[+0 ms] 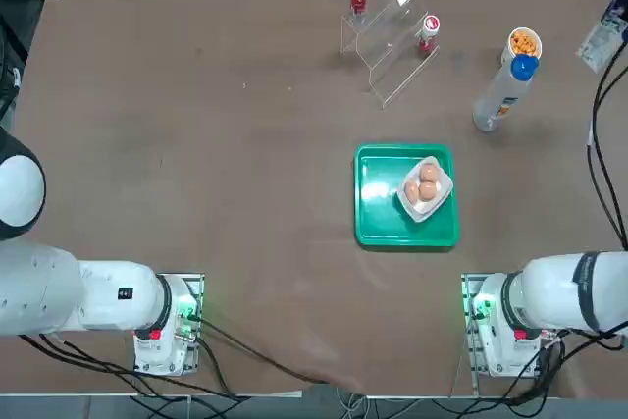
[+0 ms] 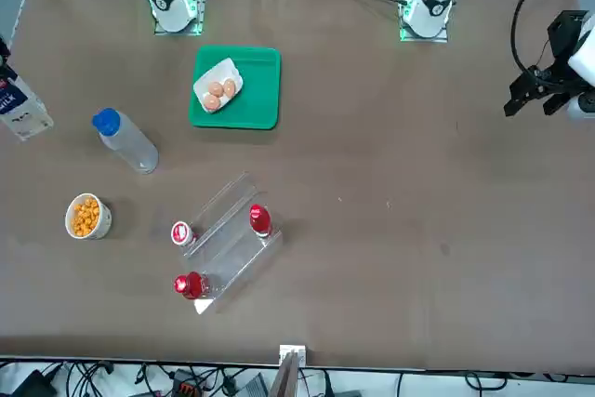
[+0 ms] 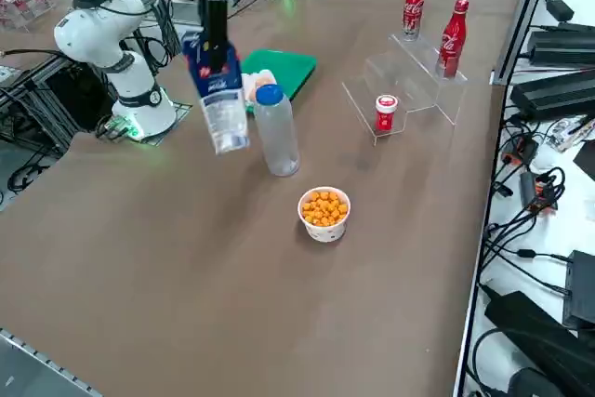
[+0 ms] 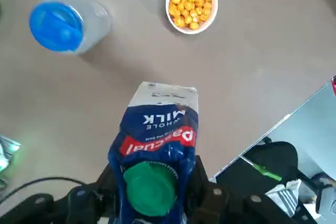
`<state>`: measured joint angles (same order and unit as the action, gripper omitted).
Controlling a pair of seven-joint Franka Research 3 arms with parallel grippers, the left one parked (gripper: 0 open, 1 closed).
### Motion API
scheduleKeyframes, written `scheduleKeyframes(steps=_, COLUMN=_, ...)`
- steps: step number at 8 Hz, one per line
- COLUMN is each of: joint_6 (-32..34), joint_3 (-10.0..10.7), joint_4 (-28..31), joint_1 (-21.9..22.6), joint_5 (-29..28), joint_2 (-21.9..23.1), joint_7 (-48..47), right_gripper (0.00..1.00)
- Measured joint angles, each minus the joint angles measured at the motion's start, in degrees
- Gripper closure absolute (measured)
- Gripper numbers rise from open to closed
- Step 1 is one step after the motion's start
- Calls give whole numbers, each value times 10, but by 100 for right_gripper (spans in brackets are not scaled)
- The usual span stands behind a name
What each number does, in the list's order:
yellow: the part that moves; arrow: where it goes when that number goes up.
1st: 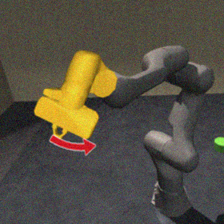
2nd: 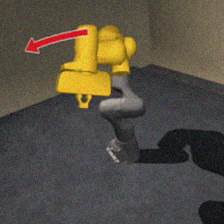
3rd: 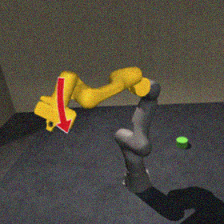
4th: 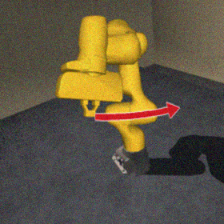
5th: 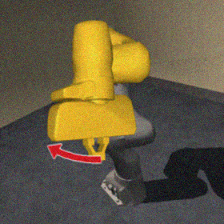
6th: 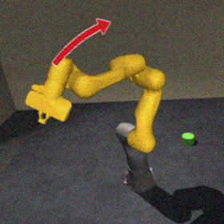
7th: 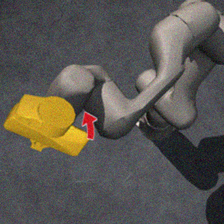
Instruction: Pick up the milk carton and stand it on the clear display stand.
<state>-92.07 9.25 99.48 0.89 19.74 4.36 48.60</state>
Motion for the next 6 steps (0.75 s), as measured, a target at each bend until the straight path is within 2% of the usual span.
scheduleKeyframes(steps=3, joint_6=91, joint_3=-1, joint_4=-128, joint_1=77, joint_5=-17, joint_2=-87, joint_7=-48, right_gripper=45)
scheduleKeyframes(steps=6, joint_6=106, joint_3=-1, joint_4=-200, joint_1=127, joint_5=-57, joint_2=-159, joint_7=-163, right_gripper=45)
